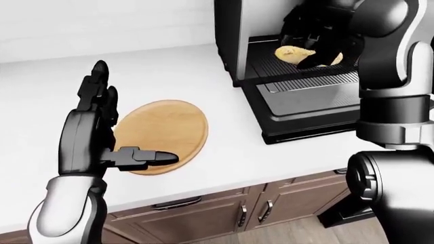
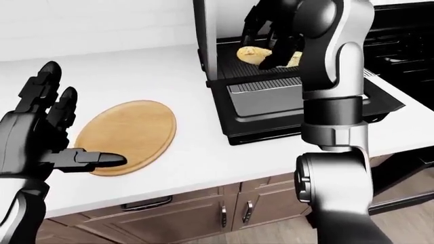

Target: Place the baguette on the rack of the toaster oven.

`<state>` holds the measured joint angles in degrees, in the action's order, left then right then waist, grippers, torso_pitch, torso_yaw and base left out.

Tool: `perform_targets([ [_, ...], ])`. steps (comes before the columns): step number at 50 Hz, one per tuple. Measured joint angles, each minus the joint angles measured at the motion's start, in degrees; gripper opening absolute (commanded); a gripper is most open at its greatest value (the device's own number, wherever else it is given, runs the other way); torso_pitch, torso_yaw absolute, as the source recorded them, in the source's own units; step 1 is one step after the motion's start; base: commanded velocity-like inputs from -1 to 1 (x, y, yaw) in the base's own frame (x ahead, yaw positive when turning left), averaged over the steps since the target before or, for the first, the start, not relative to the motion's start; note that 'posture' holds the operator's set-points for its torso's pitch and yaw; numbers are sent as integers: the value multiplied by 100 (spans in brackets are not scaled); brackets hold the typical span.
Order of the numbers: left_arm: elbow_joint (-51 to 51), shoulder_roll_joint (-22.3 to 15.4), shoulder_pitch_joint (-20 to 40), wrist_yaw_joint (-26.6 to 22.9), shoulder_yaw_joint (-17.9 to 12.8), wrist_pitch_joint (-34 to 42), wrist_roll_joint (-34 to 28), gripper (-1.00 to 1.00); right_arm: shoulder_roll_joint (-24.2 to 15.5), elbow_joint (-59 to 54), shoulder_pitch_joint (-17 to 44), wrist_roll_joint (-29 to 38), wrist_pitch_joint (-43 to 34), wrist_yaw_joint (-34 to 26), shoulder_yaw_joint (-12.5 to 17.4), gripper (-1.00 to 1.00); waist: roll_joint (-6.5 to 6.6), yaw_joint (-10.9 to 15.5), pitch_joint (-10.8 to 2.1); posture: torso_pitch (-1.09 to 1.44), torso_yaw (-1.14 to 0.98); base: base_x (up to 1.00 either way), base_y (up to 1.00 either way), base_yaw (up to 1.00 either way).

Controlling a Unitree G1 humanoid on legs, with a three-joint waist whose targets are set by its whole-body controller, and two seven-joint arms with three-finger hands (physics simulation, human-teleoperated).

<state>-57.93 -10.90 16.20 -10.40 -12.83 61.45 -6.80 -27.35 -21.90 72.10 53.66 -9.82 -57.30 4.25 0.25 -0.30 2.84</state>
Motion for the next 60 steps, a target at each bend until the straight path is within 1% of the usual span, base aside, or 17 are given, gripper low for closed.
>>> perform_targets([
  [6, 29, 6, -18, 9, -3, -31, -2, 100, 27, 94, -55, 9, 4, -15, 11, 27, -11, 0, -20, 0, 0, 0, 0, 0],
  [12, 0, 4, -54, 1, -29, -51, 1, 100, 44, 186, -145, 24, -19, -80, 9, 34, -14, 4, -22, 0, 0, 0, 0, 0],
  [14, 3, 4, -49, -1, -36, -42, 1, 100, 45, 179, -148, 26, -22, -92, 13, 45, -12, 4, -21, 0, 0, 0, 0, 0],
  [16, -9, 2, -51, -4, -47, -34, 4, 100, 49, 172, -147, 28, -27, -103, 11, 47, -10, 2, -22, 0, 0, 0, 0, 0],
  [17, -19, 2, -58, -5, -50, -32, 5, 100, 48, 182, -151, 29, -30, -111, 11, 52, -9, 2, -23, 0, 0, 0, 0, 0],
  [20, -42, -2, -58, -5, -60, -22, 5, 100, 22, 217, -95, 33, -59, -180, 6, 53, 0, 5, -9, 0, 0, 0, 0, 0],
  [25, -7, 8, -67, 3, -33, -28, 1, 100, -154, 478, 273, 27, -195, -438, 66, 57, 15, 15, 16, 0, 0, 0, 0, 0],
  [27, -9, 7, -61, 1, -38, -15, 4, 100, -268, 636, 450, 29, -273, -571, 108, 75, 6, 16, 20, 0, 0, 0, 0, 0],
  [28, -16, 6, -61, 1, -42, -9, 3, 100, -321, 742, 528, 31, -317, -641, 134, 75, 0, 14, 20, 0, 0, 0, 0, 0],
  [29, -20, 2, -52, 0, -45, 3, 3, 100, -374, 856, 599, 31, -365, -719, 158, 88, -6, 14, 21, 0, 0, 0, 0, 0],
  [30, -23, -5, -32, 0, -48, 19, 4, 100, -430, 974, 662, 33, -412, -797, 178, 92, -12, 14, 22, 0, 0, 0, 0, 0],
  [36, 17, -46, 104, 19, -6, 81, -4, 100, -735, 1712, 875, 57, -724, -1342, 274, 100, -32, 8, 45, 0, 0, 0, 0, 0],
  [42, -21, -95, 234, 17, -2, 210, -1, 100, -1157, 2618, 1074, 92, -1190, -2112, 422, 100, -20, 6, 106, 0, 0, 0, 0, 0],
  [46, -8, -113, 278, 24, 6, 249, -2, 100, -1531, 3176, 1127, 67, -1683, -2182, 686, 100, -33, 14, 120, 0, 0, 0, 0, 0],
  [51, -7, -160, 347, 19, -39, 313, -1, 100, -2060, 4274, 722, 37, -2640, -2482, 936, 100, -63, 13, 126, 0, 0, 0, 0, 0],
  [54, -36, -178, 388, 8, -41, 347, 12, 100, -2397, 4652, 553, -84, -3178, -2610, 1037, 100, -55, 21, 140, 0, 0, 0, 0, 0],
  [60, -81, -231, 453, -8, -88, 438, 28, 100, -3188, 5431, 240, -414, -4661, -2545, 1276, 100, -65, 37, 143, 0, 0, 0, 0, 0],
])
